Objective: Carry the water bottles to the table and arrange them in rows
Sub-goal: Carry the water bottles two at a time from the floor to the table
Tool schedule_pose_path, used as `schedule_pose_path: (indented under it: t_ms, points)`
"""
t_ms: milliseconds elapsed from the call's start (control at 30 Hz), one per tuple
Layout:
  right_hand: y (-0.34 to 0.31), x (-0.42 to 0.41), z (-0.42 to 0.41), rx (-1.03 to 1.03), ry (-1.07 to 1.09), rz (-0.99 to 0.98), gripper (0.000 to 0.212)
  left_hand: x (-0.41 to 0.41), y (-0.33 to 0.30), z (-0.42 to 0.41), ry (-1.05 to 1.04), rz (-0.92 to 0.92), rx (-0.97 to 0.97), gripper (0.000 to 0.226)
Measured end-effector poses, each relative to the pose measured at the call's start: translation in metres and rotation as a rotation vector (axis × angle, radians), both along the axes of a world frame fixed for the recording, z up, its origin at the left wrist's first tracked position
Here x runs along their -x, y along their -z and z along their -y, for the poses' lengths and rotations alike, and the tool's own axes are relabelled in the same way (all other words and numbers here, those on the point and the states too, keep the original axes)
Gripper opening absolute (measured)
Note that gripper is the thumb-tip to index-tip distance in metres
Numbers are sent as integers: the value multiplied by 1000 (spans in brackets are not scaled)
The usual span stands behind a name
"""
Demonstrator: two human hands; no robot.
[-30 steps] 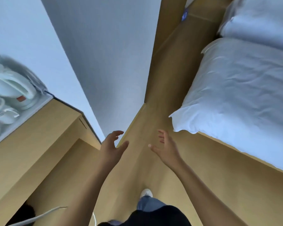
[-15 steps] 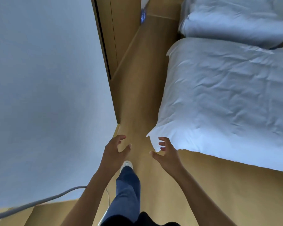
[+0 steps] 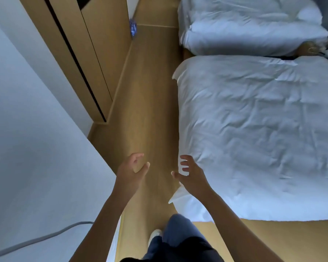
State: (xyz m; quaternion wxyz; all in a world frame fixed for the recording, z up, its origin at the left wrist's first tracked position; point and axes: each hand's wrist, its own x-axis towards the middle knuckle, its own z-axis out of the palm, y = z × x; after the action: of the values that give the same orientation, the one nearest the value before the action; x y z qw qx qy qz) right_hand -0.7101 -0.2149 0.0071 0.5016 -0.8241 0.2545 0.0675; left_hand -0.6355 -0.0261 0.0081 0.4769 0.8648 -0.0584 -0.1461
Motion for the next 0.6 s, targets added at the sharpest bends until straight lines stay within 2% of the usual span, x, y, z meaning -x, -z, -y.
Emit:
schedule_pose_path:
  t_ms: [167, 400, 600]
  points:
    - [15, -110, 37, -92, 40, -19, 57, -111, 8, 32, -3, 8, 5, 32]
    - [23, -309, 115, -57, -13, 27, 55, -293, 5, 110, -37, -9, -29, 35]
    - [14, -460, 162, -31, -62, 32, 56, -439, -5, 157, -90, -50, 25, 36]
